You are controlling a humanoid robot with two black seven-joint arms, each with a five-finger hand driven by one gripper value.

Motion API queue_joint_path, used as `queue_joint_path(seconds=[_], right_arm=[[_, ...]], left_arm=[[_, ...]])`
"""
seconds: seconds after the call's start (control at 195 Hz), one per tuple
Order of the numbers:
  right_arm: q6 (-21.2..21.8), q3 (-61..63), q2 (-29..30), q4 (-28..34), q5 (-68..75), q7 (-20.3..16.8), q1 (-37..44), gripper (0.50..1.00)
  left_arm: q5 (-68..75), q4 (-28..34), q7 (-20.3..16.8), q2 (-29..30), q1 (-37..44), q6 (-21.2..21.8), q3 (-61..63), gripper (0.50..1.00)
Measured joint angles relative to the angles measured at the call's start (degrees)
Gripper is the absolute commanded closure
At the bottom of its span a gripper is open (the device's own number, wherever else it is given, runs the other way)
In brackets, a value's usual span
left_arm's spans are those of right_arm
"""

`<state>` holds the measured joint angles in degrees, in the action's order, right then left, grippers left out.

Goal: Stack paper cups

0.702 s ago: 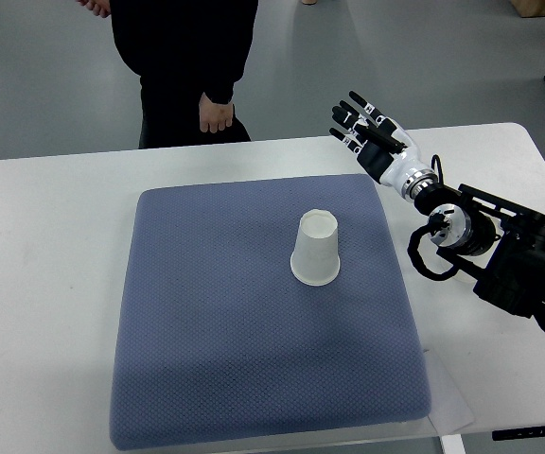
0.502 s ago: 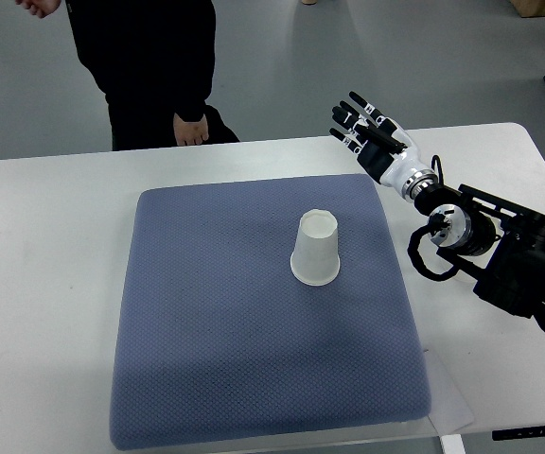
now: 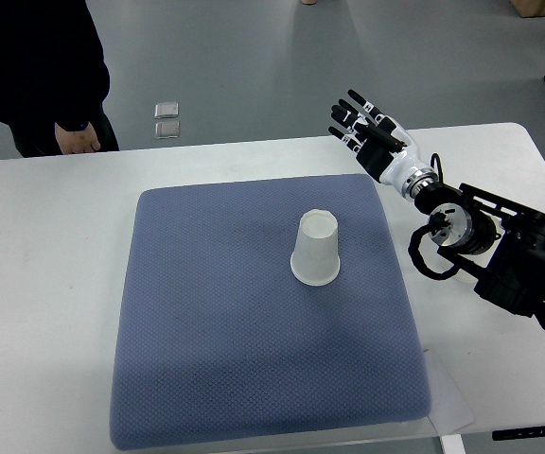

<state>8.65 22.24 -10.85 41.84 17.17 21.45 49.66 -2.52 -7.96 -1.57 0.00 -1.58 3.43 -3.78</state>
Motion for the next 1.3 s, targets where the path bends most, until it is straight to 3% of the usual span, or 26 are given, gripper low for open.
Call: queue_joint_path(seconds=[0.205,0.364,0.533,0.702,1.03,1.184,1.302], right_arm=[[1.29,-0.54,-1.57,0.29,-0.69,-0.25,1.85,0.587],[1.89,-5.63,-7.36,3.13,-3.83,-1.38,6.11,0.587],[3.11,-21.82,-14.18,6.53,-5.01,-1.82,17.13,0.587],[4.94,-42.73,-17.33,8.76,-5.43,-1.92,32.05,0.587],[8.08,-78.72,-12.59,15.31,-23.90,-3.93,58.50,0.587],[9.76,-89.67,-8.22,19.06,-32.66,-6.25,65.60,0.587],[13.46,-94.97,-6.42,22.81,-37.94,-8.90,71.13,0.587]], left_arm=[[0.00,0.04,0.00,0.00,0.00,0.00,0.00,0.500],[-0.01,0.03,0.00,0.00,0.00,0.00,0.00,0.500],[-0.02,0.03,0.00,0.00,0.00,0.00,0.00,0.500],[-0.03,0.03,0.00,0.00,0.00,0.00,0.05,0.500],[-0.03,0.05,0.00,0.00,0.00,0.00,0.09,0.500],[-0.01,0.05,0.00,0.00,0.00,0.00,0.09,0.500],[0.00,0.05,-0.01,0.00,-0.01,0.00,0.09,0.500]])
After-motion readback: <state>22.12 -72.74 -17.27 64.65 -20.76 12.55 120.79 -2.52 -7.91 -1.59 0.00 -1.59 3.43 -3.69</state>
